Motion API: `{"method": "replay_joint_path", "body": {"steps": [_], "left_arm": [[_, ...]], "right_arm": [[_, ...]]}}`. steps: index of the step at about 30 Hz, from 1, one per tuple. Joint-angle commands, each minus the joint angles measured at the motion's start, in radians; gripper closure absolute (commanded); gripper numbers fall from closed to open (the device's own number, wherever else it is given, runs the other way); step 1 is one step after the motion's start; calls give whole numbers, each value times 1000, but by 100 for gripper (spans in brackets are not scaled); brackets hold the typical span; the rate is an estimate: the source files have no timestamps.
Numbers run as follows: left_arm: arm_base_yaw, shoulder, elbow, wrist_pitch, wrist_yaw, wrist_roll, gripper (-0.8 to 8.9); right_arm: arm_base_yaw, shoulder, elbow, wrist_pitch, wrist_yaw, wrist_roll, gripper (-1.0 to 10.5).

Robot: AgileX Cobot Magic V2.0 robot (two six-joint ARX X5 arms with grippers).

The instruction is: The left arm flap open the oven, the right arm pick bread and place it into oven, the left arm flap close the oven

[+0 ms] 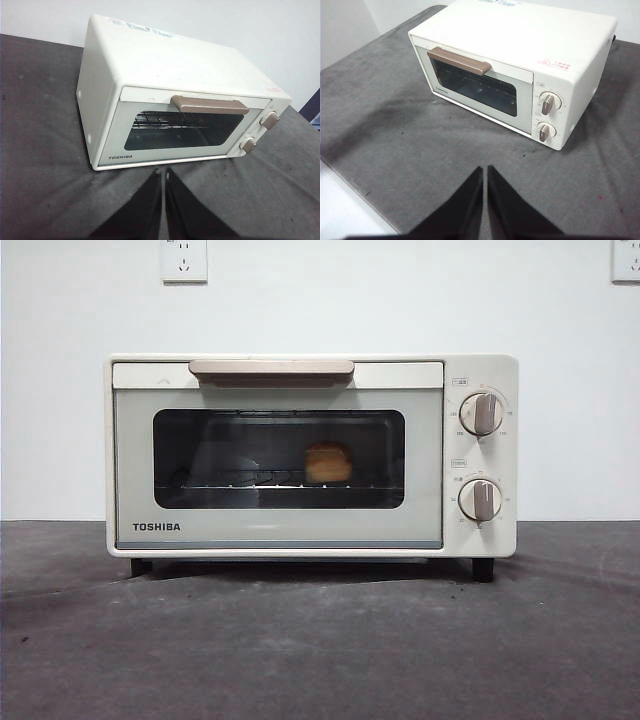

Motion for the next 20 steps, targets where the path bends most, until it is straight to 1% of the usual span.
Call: {"method": "replay_joint_path", "body": {"steps": [1, 6, 10, 12, 13, 14, 16, 18, 20], "left_arm": [[0, -3, 17, 8, -3, 13, 792], [0, -12, -7, 47, -3, 13, 792], [0, -40, -82, 112, -3, 15, 792], [-1, -66, -126, 119, -3, 17, 792], [-2, -86, -158, 135, -4, 41, 792], [-2, -109, -196, 169, -4, 94, 792], [-5, -157, -282, 247, -4, 155, 792], [-5, -208, -381, 346, -4, 182, 792], [-5, -260, -480, 433, -4, 179, 792]], "right_arm": [[11, 6, 18, 11, 1, -11, 937], [11, 6, 18, 11, 1, -11, 937], [11, 6, 18, 11, 1, -11, 937], [11, 6, 18, 11, 1, -11, 937], [11, 6, 18, 11, 1, -11, 937], [11, 6, 18, 11, 1, -11, 937], [11, 6, 18, 11, 1, -11, 937], [11, 6, 18, 11, 1, -11, 937], [11, 6, 18, 11, 1, -11, 937]]}}
